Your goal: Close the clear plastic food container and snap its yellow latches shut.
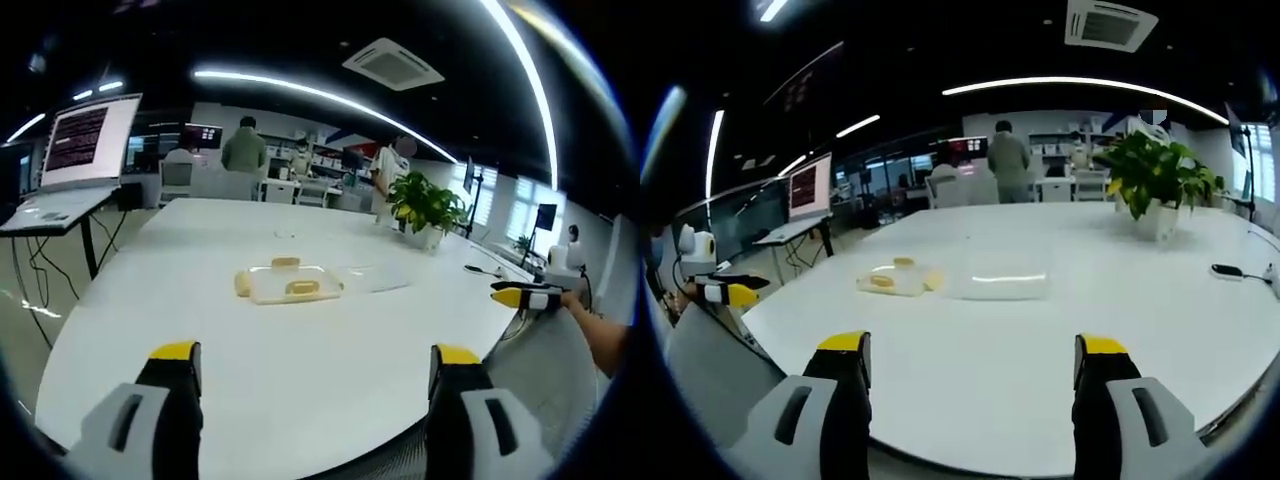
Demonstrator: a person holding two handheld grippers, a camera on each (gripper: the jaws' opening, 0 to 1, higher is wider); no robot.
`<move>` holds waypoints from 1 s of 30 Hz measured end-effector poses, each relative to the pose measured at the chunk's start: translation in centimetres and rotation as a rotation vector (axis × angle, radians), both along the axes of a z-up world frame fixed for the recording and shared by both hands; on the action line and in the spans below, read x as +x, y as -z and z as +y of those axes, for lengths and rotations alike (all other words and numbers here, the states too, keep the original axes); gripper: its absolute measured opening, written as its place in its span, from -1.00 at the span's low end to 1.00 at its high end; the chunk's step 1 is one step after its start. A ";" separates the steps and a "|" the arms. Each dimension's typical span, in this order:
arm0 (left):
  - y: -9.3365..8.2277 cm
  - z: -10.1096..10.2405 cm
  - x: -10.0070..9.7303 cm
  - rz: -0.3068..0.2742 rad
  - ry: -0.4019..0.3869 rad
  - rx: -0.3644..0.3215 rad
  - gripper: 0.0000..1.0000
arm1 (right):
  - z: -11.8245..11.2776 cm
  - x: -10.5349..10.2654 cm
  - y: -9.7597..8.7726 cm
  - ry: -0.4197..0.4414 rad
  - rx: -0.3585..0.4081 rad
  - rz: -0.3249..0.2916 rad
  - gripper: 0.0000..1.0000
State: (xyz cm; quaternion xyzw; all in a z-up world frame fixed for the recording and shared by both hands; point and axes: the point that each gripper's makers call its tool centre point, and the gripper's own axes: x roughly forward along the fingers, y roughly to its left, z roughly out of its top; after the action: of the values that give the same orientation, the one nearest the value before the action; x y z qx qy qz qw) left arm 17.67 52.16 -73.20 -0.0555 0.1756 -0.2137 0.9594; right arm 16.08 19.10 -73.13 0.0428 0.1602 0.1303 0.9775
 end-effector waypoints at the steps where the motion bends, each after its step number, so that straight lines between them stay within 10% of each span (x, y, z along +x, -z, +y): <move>1: 0.1 0.0 0.0 0.002 0.002 0.005 0.85 | 0.0 0.0 0.0 0.001 -0.001 0.001 0.62; 30: 0.3 0.1 -0.1 0.017 -0.005 0.011 0.80 | 0.0 -0.1 0.0 -0.002 0.005 -0.002 0.60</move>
State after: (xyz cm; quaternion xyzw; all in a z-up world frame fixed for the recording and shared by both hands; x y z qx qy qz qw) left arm 17.57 52.26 -73.51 -0.0527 0.1848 -0.2097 0.9587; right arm 16.02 19.10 -73.08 0.0451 0.1589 0.1318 0.9774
